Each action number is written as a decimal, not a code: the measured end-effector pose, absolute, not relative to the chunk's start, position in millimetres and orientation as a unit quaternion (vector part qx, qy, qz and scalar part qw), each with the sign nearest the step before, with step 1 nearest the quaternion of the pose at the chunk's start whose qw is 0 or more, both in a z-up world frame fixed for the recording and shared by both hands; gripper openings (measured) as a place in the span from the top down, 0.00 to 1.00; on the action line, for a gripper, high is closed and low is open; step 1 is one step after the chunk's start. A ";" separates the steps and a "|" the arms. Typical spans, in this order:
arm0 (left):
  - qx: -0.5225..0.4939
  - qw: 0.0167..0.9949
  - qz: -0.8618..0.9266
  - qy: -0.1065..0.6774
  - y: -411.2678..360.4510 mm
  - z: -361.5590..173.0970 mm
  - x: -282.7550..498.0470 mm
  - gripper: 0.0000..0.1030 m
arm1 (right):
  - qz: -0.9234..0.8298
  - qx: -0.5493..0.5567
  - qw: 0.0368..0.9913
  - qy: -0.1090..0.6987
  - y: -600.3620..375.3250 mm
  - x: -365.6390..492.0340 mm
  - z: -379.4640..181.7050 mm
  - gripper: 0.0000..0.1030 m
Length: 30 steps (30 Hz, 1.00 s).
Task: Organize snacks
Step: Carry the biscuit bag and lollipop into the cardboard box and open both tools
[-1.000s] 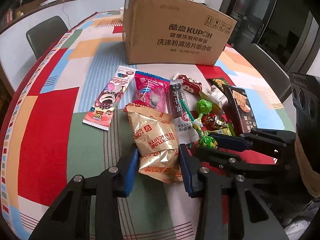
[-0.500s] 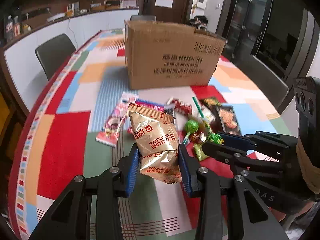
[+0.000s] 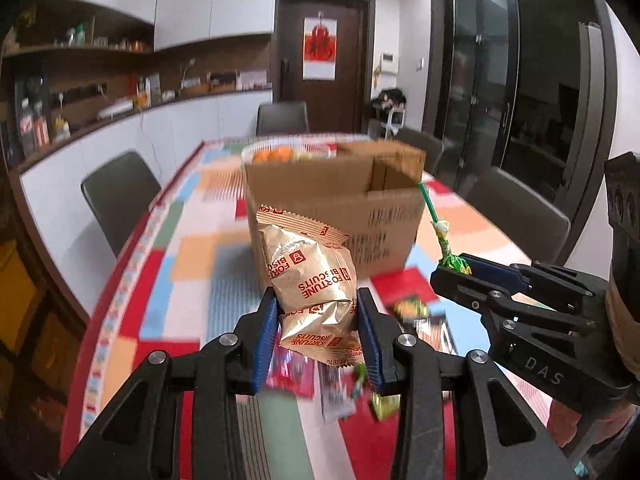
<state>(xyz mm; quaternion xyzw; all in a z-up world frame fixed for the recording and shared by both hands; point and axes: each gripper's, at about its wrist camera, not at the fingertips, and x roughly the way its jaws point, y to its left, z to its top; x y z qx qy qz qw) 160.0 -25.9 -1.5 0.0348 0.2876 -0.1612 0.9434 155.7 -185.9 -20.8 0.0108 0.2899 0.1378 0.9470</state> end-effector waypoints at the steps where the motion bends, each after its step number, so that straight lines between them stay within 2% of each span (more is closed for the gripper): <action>1: 0.038 0.946 -0.160 0.279 -27.8 5.0 164.1 0.64 | 0.135 0.012 0.950 0.283 -187.4 158.0 -15.2 0.74; 8: 0.048 0.954 -0.165 0.244 -38.7 40.7 198.9 0.63 | 0.122 0.022 0.962 0.244 -198.6 188.1 23.1 0.74; 15: 0.051 0.955 -0.157 0.244 -47.3 63.3 247.4 0.63 | 0.112 0.015 0.966 0.231 -204.3 229.8 47.3 0.74; 30: 0.027 0.925 -0.179 0.335 -61.0 45.6 361.4 0.62 | 0.092 -0.001 0.957 0.276 -210.7 329.5 43.8 0.74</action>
